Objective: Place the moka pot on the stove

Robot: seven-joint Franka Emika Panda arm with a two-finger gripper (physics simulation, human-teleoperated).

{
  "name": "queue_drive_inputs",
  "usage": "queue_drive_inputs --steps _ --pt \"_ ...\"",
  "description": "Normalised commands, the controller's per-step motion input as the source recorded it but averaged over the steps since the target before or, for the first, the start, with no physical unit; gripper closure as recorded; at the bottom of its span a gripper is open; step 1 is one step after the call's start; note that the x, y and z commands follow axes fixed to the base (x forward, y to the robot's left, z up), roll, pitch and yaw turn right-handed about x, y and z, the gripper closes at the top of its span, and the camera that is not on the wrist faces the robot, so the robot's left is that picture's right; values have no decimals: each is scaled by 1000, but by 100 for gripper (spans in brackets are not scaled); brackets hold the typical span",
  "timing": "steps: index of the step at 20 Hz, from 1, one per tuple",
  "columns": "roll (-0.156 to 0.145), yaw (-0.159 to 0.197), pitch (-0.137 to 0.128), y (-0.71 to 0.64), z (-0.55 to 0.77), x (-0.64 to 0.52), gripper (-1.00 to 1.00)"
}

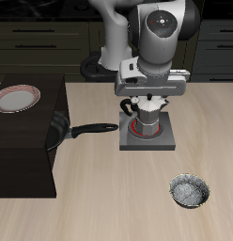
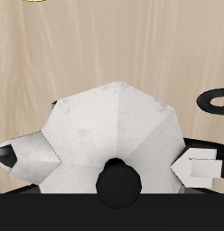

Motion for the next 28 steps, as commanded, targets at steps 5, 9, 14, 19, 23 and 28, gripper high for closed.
queue_drive_inputs --steps 5,9,14,19,23,28 --pt "0 22 -3 -18 -114 -117 100" --pt "-2 14 -13 -37 -81 -177 100" --pt "-6 4 -35 -15 21 -196 100" --pt "-2 15 -30 -19 -3 -202 100" --pt "-12 29 -22 -31 -12 -45 100" --pt "-34 -9 11 -102 -1 213 100"
